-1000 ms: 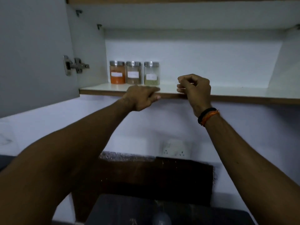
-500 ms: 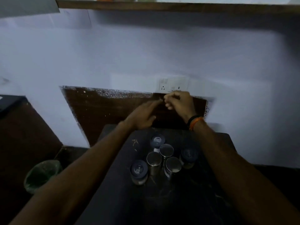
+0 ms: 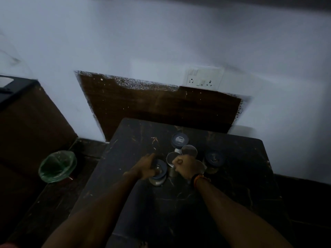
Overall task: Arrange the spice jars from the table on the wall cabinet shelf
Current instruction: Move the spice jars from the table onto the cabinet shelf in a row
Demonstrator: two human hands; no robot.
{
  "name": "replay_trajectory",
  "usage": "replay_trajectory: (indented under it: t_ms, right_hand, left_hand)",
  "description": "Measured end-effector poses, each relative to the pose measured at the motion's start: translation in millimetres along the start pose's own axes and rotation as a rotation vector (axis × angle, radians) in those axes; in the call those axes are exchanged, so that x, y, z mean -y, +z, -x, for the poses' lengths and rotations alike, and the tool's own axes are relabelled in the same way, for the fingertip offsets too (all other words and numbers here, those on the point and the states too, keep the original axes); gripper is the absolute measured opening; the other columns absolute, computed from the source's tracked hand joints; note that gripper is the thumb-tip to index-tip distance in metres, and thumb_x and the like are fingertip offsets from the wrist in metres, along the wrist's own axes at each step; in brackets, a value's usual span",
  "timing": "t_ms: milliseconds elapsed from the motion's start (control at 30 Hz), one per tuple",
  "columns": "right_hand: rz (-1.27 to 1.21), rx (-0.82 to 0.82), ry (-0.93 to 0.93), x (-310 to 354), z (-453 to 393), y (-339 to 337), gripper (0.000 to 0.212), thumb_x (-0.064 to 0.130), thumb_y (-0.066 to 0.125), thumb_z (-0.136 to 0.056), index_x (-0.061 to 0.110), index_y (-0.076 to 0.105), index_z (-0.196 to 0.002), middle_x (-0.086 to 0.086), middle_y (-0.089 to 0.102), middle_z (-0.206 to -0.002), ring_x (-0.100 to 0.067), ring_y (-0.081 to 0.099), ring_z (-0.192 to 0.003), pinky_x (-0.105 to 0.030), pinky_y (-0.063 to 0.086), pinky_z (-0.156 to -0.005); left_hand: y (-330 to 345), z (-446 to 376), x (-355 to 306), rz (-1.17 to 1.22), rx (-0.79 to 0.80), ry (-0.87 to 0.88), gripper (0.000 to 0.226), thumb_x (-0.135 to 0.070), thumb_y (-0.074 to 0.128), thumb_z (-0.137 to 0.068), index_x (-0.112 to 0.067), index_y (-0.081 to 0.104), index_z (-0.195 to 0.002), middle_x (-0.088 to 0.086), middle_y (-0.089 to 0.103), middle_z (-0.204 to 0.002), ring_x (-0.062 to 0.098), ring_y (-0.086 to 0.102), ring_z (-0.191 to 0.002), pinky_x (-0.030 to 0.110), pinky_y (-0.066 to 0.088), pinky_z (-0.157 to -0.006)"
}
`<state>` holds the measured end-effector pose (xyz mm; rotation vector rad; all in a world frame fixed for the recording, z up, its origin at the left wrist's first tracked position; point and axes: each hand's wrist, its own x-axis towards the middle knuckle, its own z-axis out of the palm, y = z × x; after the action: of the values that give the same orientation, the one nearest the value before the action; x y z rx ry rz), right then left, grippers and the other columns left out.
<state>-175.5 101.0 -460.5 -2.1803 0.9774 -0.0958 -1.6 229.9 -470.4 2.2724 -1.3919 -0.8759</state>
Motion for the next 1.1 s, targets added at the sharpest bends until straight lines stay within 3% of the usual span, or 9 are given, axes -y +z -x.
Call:
replay_trajectory:
  t_ms: [133,367,567,633,700,867,933,1000,1100]
  right_hand:
    - [-0.036,0.035,0.009,-12,9,20,0.018,0.009,0.057,-0.093,0.007,0.075,-0.090,-0.011,0.075,-0.089,-0.026,0.069,-0.087,-0.042,0.055,-0.080]
    - [-0.094,0.006,0.063,-13,6,32,0.018,0.011,0.059,-0.094,0.012,0.072,-0.082,-0.004,0.070,-0.077,-0.020,0.067,-0.079,-0.038,0.054,-0.077]
    - [-0.172,-0.014,0.104,-11,5,37,0.014,0.016,0.063,-0.095,0.016,0.071,-0.083,-0.002,0.072,-0.078,-0.020,0.071,-0.082,-0.037,0.057,-0.083]
    - [-0.200,-0.032,0.099,-8,3,36,0.013,0.015,0.064,-0.095,0.011,0.072,-0.086,-0.007,0.075,-0.083,-0.022,0.072,-0.082,-0.042,0.058,-0.085]
    - [-0.233,-0.071,0.085,-4,1,30,0.014,0.015,0.064,-0.095,0.007,0.073,-0.089,-0.009,0.075,-0.085,-0.025,0.072,-0.083,-0.046,0.058,-0.084]
    - [-0.446,-0.209,0.061,16,-3,13,0.009,0.021,0.063,-0.098,0.020,0.071,-0.093,0.003,0.073,-0.093,-0.014,0.068,-0.091,-0.035,0.057,-0.085]
    - [-0.602,-0.129,0.054,25,-3,7,0.008,0.028,0.063,-0.098,0.032,0.069,-0.095,0.014,0.071,-0.096,-0.011,0.068,-0.099,-0.029,0.054,-0.084]
    - [-0.785,-0.006,0.077,31,-3,0,0.013,0.039,0.060,-0.097,0.036,0.072,-0.099,0.013,0.075,-0.103,-0.014,0.071,-0.105,-0.027,0.054,-0.082]
    - [-0.968,0.138,0.061,37,-2,-10,0.036,0.055,0.057,-0.094,0.030,0.074,-0.114,-0.001,0.075,-0.118,-0.020,0.072,-0.109,-0.041,0.056,-0.092]
  left_hand:
    - [14,6,14,0.074,-0.022,-0.032,0.093,-0.043,0.087,-0.069,-0.018,0.040,-0.145,0.008,0.046,-0.142,0.025,0.047,-0.128,0.037,0.041,-0.108]
    - [34,-1,19,0.207,-0.093,-0.073,0.104,-0.032,0.096,-0.056,-0.015,0.041,-0.143,0.006,0.049,-0.137,0.022,0.048,-0.125,0.031,0.040,-0.104]
    - [46,2,23,0.323,-0.164,-0.044,0.078,-0.032,0.092,-0.054,-0.016,0.054,-0.120,-0.001,0.063,-0.118,0.020,0.062,-0.110,0.034,0.050,-0.093]
    - [42,6,23,0.393,-0.143,-0.030,0.080,-0.045,0.084,-0.045,-0.023,0.054,-0.116,-0.006,0.063,-0.112,0.014,0.063,-0.103,0.027,0.047,-0.087]
    - [33,11,24,0.478,-0.118,-0.025,0.081,-0.049,0.079,-0.041,-0.027,0.055,-0.116,-0.010,0.064,-0.112,0.006,0.061,-0.101,0.030,0.050,-0.092]
    - [-7,17,19,0.705,0.048,0.009,0.082,-0.032,0.084,-0.055,-0.019,0.055,-0.131,0.002,0.064,-0.126,0.016,0.062,-0.115,0.046,0.047,-0.105]
    - [-22,19,10,0.778,0.073,0.042,0.076,-0.024,0.082,-0.064,-0.021,0.054,-0.134,0.000,0.062,-0.130,0.014,0.062,-0.118,0.046,0.047,-0.106]
    - [-32,20,-1,0.878,0.059,0.064,0.077,-0.025,0.082,-0.066,-0.023,0.053,-0.137,0.002,0.060,-0.134,0.018,0.060,-0.121,0.047,0.048,-0.105]
    - [-39,21,-14,1.064,0.000,0.087,0.085,-0.032,0.084,-0.062,-0.019,0.050,-0.140,0.011,0.053,-0.140,0.030,0.057,-0.125,0.053,0.049,-0.104]
